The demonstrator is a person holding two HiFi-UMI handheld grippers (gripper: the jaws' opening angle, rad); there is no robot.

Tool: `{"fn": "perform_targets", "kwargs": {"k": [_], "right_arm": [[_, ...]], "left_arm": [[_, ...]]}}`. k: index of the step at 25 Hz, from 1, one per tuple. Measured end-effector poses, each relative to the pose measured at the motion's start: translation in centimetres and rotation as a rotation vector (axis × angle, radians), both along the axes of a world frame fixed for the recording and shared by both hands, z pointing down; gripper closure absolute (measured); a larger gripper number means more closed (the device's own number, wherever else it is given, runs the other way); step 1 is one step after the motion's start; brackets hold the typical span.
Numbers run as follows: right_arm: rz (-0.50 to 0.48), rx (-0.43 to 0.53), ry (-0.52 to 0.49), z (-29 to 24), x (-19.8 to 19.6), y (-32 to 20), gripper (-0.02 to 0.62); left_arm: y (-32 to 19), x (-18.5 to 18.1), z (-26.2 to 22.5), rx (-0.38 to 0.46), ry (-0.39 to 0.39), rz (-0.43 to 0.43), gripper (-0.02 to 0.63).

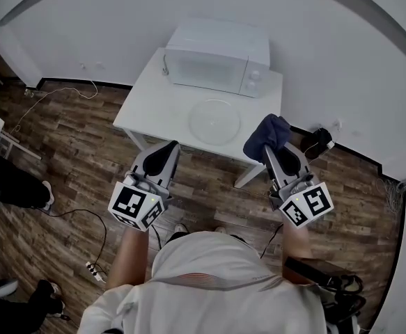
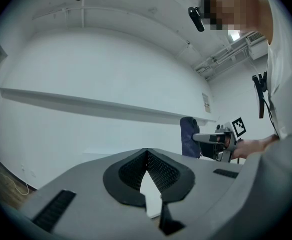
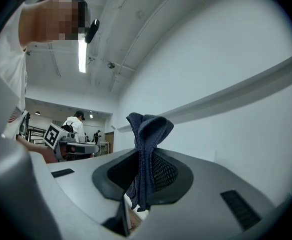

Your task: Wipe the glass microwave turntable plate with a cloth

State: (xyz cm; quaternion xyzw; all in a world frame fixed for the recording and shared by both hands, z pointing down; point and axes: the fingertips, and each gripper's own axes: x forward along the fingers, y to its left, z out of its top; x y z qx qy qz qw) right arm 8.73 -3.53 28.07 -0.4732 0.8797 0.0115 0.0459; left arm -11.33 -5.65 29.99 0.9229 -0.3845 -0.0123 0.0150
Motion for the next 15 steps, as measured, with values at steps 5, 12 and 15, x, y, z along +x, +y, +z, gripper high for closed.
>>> {"fn": "perform_targets", "kwargs": {"k": [5, 12, 15], "right_arm": [[0.008, -0.009, 0.005, 0.1, -0.6, -0.1, 0.534], [0.017, -0.017, 0.014, 0.3, -1.2, 0.1, 0.534], [0.019, -0.020, 0.018, 0.2, -1.6, 0.0, 0.534]], "left_arm": [[-0.3, -0.6, -0.4, 0.011, 0.023, 0.009, 0.595], [-0.2, -1.3, -0.4, -0.001, 0.037, 0.015, 0.595], [-0.3, -1.7, -0.4, 0.003, 0.037, 0.022, 0.595]]}}
